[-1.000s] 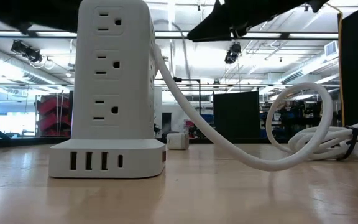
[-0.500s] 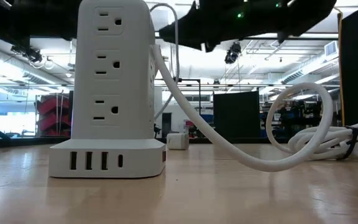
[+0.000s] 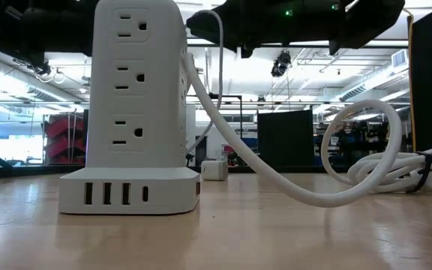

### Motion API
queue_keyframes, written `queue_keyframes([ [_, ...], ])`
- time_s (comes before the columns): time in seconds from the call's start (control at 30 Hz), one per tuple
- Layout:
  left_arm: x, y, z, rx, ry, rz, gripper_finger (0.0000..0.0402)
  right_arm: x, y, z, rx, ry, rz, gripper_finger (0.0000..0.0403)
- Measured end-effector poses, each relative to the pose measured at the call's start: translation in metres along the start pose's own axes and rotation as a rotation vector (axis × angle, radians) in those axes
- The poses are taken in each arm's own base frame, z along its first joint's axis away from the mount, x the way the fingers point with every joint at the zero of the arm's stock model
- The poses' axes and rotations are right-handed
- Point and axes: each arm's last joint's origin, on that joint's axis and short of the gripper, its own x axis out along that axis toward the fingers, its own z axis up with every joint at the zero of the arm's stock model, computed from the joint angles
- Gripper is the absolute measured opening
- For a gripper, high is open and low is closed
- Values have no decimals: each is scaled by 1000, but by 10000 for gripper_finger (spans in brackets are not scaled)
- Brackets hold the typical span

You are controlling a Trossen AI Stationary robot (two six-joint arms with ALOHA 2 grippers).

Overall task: Insert USB
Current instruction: Insert the white charger cable into the white charger adapter

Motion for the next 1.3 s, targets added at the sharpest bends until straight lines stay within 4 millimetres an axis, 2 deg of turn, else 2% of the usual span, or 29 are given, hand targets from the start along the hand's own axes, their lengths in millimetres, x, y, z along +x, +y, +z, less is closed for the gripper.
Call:
queue_keyframes([
  [0.33,6,-2,0,6,5,-1,0,0,0,0,0,-4,18,66],
  [0.57,6,-2,-1,8,14,-2,0,0,-1,0,-21,-10,46,5],
  [0.8,6,-2,-3,7,39,-5,3,1,-2,0,-19,-10,58,1],
  [0.9,6,-2,-4,10,56,10,25,1,-2,0,-19,-9,56,0],
  [1.13,5,0,-8,38,101,75,108,1,-3,-3,-22,27,19,0],
  [1.3,5,0,-10,43,122,85,133,1,-3,-5,-24,42,12,0],
])
